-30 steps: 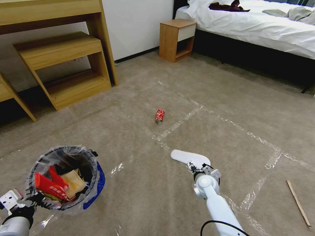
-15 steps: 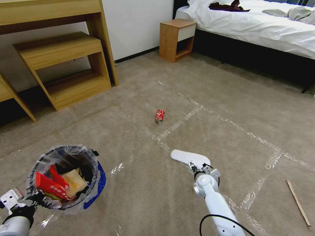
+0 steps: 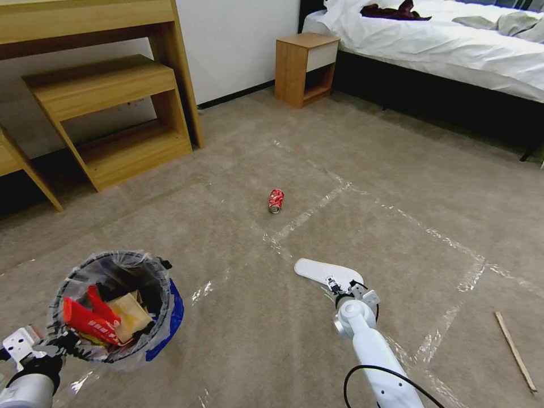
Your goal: Pick up the trash bin and place the garbage on the floor into it.
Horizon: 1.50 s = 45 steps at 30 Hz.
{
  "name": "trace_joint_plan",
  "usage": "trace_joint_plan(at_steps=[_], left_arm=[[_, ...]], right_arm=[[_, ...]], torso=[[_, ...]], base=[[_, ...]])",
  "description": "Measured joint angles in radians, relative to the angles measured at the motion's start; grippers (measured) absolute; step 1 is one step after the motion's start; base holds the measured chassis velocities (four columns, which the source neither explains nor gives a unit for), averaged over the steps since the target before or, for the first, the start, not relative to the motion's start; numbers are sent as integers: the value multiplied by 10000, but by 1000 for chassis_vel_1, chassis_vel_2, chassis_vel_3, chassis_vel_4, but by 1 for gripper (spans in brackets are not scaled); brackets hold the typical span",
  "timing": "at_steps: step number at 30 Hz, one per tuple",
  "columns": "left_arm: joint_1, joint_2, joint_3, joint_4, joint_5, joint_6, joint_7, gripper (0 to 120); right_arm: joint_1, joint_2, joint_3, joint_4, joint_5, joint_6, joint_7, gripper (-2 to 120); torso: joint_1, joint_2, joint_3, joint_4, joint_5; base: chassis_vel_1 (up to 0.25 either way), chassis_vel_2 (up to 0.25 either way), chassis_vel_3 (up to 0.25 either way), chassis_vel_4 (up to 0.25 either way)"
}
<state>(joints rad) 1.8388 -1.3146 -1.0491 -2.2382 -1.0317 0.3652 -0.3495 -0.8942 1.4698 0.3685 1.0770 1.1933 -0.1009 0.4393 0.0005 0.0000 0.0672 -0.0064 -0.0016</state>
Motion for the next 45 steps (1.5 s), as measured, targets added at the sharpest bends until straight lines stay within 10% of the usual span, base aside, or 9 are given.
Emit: trace_joint_plan(at_steps=[45], left_arm=[[61,-350,214,116,297,-194,160,0]], right_arm=[[743,303,-94,-1189,-672,616,-1449,86]], torso=[[0,0,1,3,2]], base=[[0,0,0,0]])
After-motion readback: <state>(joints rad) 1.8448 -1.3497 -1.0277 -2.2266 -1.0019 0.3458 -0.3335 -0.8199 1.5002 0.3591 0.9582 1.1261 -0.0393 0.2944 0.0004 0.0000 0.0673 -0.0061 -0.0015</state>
